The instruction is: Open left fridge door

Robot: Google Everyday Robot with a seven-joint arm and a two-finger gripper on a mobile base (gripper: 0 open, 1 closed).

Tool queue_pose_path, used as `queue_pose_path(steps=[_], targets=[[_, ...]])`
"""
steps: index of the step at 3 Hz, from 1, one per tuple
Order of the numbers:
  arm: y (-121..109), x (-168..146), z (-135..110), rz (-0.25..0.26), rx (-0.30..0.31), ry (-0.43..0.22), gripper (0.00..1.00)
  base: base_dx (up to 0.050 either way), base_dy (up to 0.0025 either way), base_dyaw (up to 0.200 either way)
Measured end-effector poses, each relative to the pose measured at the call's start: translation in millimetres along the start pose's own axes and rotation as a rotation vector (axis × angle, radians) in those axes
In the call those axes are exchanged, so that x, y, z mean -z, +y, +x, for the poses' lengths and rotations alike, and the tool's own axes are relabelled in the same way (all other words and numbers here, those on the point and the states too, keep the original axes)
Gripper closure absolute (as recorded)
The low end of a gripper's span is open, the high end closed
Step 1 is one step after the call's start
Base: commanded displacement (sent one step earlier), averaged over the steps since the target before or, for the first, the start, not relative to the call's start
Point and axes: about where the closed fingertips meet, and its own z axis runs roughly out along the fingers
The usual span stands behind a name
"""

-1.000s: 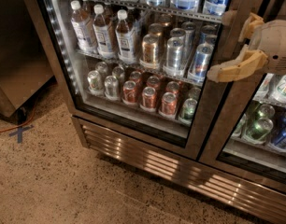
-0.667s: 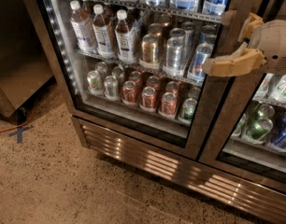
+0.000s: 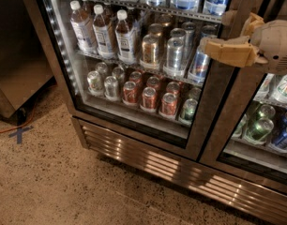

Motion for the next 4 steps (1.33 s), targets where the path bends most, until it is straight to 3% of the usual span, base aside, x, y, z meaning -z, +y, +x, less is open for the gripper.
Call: queue_pose_path(steps=[1, 2, 4], targets=[[0.0, 0.0, 0.0, 0.000, 0.000, 0.000, 0.89, 0.000, 0.00000, 0.000], [0.0, -0.1, 0.0, 0.000, 0.000, 0.000, 1.00, 0.000, 0.00000, 0.000], [0.0, -0.1, 0.0, 0.000, 0.000, 0.000, 1.00, -0.050, 0.00002, 0.000]])
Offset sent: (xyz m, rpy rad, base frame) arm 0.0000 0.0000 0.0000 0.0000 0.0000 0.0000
